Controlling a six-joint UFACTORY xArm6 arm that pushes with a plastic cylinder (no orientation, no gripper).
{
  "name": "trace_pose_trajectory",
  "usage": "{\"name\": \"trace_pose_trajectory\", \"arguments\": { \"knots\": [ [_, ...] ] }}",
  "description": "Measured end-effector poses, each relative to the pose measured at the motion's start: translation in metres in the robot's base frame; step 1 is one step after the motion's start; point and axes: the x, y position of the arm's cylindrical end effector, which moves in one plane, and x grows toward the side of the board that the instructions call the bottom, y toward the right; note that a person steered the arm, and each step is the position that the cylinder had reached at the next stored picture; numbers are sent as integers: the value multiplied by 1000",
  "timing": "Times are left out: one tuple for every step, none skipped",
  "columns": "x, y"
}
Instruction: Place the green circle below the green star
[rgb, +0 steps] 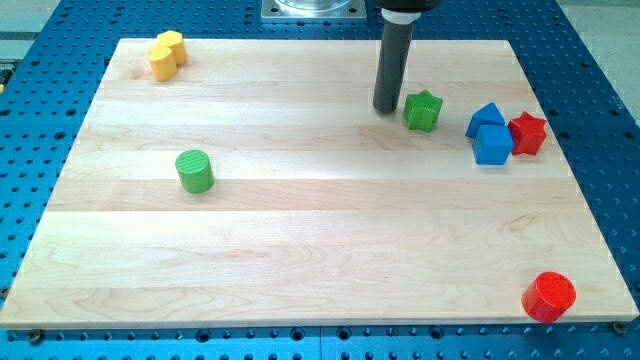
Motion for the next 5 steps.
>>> {"name": "trace_pose_trajectory", "arguments": {
  "knots": [
    [6, 42],
    [14, 53],
    [-4, -61],
    [10, -225],
    [59, -291]
  ]
}}
